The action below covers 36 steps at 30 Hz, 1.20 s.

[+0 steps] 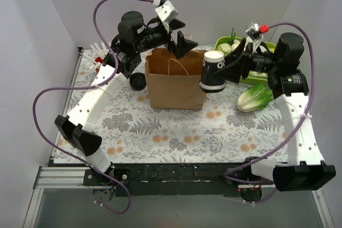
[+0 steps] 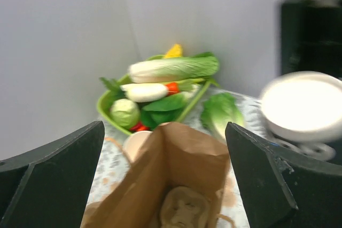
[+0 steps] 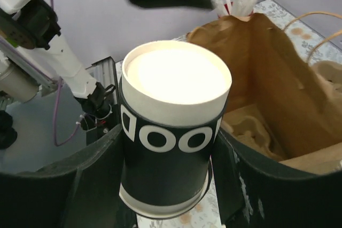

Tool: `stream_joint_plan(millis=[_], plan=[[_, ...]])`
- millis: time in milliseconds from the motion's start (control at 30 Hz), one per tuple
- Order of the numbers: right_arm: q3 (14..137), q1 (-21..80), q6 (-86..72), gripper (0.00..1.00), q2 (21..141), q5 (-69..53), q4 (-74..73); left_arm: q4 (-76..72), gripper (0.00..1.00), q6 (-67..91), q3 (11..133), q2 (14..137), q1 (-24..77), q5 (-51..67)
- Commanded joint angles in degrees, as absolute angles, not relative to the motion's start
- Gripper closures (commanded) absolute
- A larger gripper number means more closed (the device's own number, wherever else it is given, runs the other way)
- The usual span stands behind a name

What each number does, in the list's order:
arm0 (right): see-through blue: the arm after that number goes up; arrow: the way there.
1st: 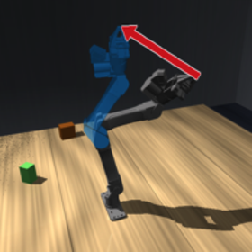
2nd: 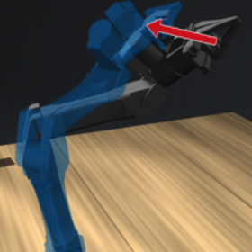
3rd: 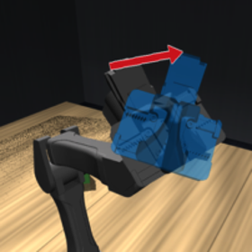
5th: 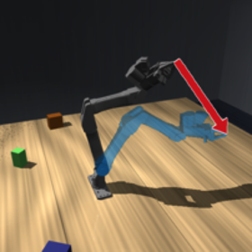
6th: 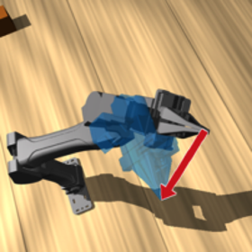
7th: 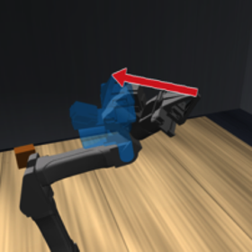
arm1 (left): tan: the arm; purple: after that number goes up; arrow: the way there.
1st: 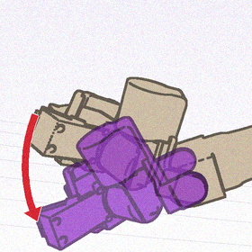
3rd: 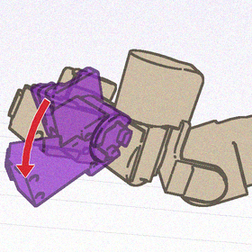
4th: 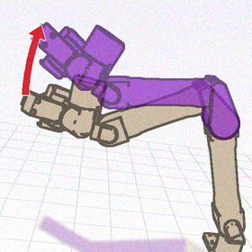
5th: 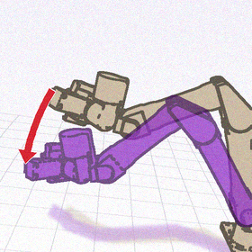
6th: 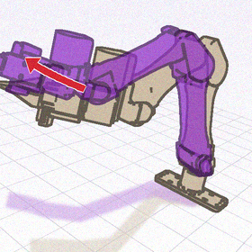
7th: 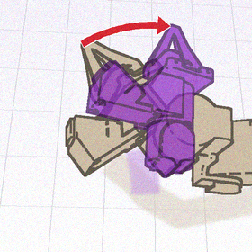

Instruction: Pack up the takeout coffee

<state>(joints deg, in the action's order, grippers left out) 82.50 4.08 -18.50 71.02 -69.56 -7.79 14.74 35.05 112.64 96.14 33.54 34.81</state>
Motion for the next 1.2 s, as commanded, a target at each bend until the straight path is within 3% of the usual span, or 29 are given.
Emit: stream_joint_plan(millis=[0, 67, 100, 200, 400, 567, 867, 1100, 1167], plan=[[84.7, 4.7, 24.9, 0.47, 64.5, -69.3, -50.1, 13.5, 0.02, 28.3, 110.7, 89.0, 32.4, 22.1], [84.4, 6.0, 39.9, 0.47, 63.5, -64.5, -65.6, 14.5, 0.02, 28.3, 110.1, 88.0, 32.0, 20.5], [83.5, 8.6, 49.1, 0.48, 62.8, -58.3, -68.2, 14.7, 0.02, 28.2, 109.7, 87.2, 31.9, 19.6], [76.9, 16.9, 57.2, 0.5, 59.2, -46.2, -69.6, 16.3, 0.02, 27.6, 107.5, 84.2, 31.8, 19.1], [67.2, 37.5, 55.9, 0.47, 58.6, -27.7, -63.6, 21.4, 0.02, 23.5, 100.6, 75.4, 31.8, 17.7], [66.6, 49.6, 45.9, 0.5, 70.9, -14.5, -60.6, 30.9, 0.02, 20.3, 99.2, 71.4, 31.7, 13.5], [67.7, 58.3, 40.7, 0.48, 84.8, -6.2, -57.8, 42.1, 0.02, 16.7, 89.5, 58.8, 31.7, 10.1], [67.9, 60.3, 39.9, 0.38, 91.2, -2.4, -56.5, 47.4, 0.02, 15.4, 85.7, 53.7, 31.7, 11.2], [67.4, 60.3, 39.4, 0.3, 91.8, -2.5, -56.3, 49.7, 0.02, 14.9, 85.7, 53.5, 31.7, 13.1]])
